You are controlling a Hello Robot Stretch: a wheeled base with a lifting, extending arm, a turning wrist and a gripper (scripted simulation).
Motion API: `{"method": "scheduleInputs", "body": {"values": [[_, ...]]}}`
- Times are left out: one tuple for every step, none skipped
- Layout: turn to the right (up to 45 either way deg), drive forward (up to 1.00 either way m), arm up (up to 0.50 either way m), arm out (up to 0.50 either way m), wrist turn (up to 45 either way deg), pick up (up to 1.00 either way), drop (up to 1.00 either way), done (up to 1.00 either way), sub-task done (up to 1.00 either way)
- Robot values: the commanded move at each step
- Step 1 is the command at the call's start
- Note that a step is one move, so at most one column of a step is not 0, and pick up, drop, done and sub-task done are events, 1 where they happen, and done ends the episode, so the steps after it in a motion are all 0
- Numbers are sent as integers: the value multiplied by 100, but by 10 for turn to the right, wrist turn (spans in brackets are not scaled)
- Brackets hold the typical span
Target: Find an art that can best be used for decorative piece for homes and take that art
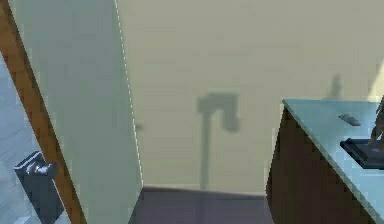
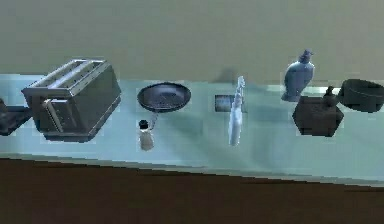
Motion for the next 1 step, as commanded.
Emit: {"method": "scheduleInputs", "body": {"values": [[120,0,0,0,0,0,0,0,0]]}}
